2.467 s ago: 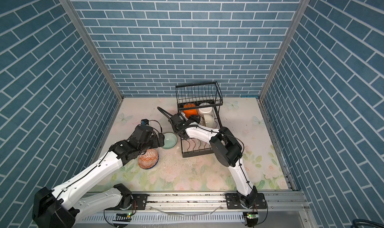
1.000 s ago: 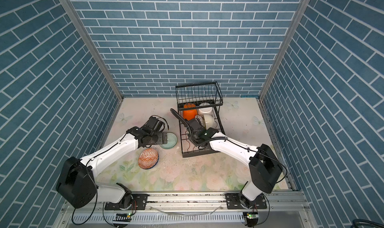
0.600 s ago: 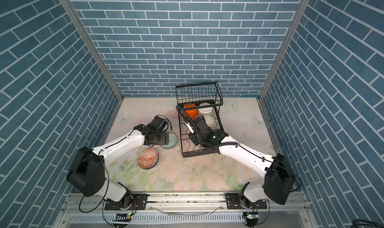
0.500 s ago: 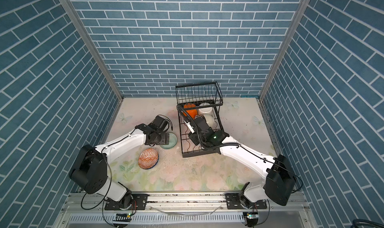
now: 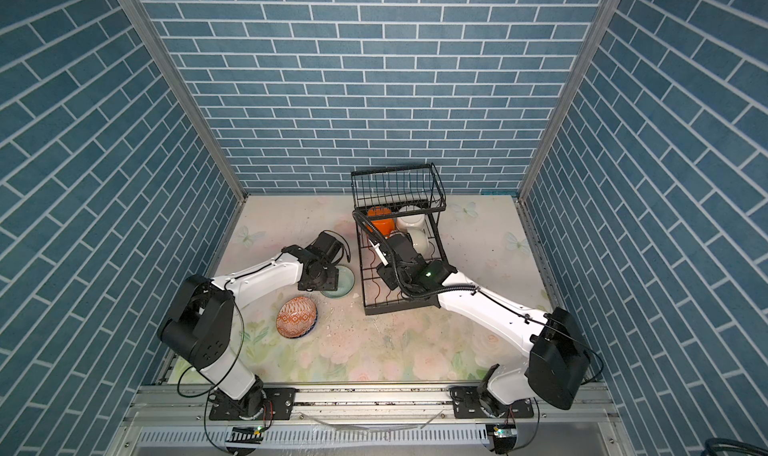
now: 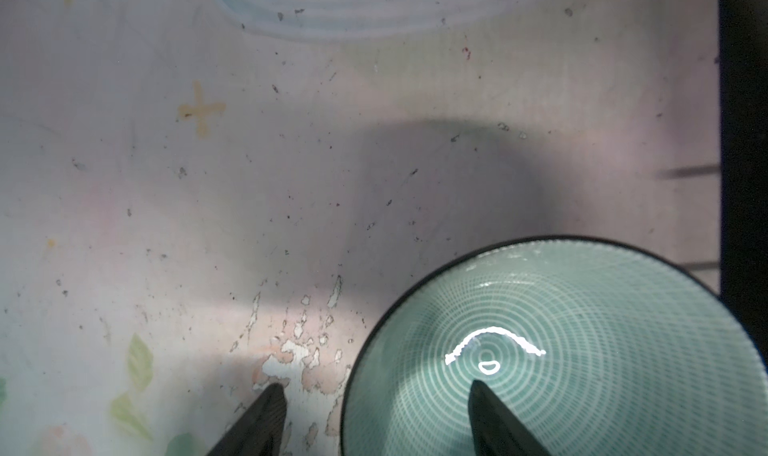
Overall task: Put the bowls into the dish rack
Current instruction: 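Withdraw the right gripper from the rack while the left gripper lowers onto the teal bowl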
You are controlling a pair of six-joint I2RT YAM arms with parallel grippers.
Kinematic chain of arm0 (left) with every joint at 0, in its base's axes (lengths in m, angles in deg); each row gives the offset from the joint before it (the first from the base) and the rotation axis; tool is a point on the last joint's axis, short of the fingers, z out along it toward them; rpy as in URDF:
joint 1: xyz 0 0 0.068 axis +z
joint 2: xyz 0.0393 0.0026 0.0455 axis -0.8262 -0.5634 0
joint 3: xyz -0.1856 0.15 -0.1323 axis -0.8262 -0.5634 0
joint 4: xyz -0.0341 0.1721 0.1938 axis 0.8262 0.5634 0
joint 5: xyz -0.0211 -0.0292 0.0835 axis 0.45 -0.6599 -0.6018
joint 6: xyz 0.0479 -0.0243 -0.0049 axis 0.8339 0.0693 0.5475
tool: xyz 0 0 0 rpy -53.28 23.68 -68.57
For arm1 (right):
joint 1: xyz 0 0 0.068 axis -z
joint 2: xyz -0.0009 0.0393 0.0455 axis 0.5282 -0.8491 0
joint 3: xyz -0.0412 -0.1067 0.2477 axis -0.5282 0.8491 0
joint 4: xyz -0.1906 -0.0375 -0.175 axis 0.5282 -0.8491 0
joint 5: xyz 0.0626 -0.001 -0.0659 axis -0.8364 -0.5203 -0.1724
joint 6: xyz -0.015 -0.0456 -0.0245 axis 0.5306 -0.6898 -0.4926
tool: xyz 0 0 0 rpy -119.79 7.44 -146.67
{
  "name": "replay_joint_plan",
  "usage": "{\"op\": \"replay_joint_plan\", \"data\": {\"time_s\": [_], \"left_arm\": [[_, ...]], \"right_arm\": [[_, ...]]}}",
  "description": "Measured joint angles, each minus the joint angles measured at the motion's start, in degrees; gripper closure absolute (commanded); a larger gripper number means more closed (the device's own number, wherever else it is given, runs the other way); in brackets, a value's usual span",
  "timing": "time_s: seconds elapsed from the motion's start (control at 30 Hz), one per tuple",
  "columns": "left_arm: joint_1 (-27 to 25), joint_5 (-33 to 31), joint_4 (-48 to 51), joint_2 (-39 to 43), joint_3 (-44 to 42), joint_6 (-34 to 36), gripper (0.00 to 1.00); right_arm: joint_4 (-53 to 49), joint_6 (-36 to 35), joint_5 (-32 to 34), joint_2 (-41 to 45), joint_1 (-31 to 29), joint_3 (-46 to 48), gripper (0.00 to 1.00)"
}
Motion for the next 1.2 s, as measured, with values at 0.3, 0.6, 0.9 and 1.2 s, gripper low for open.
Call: {"op": "replay_joint_plan", "data": {"time_s": [0.3,0.6,0.9,1.2], "left_arm": [[0.24,0.63,-0.26,-0.26,0.0,0.26,0.65],[0.7,1.03,-0.68,-1.51,0.0,0.57,0.82],[0.81,2.36,-1.99,-0.96,1.18,0.68,0.95],[0.83,2.97,-2.45,-0.37,1.18,0.68,1.0]], "right_arm": [[0.13,0.04,-0.02,-0.76,0.0,0.0,0.49],[0.13,0.28,-0.02,-1.7,0.0,0.0,0.49],[-0.17,0.31,-0.04,-3.56,0.0,-0.04,0.49],[-0.81,0.31,-0.11,-5.22,0.0,-0.2,0.49]]}}
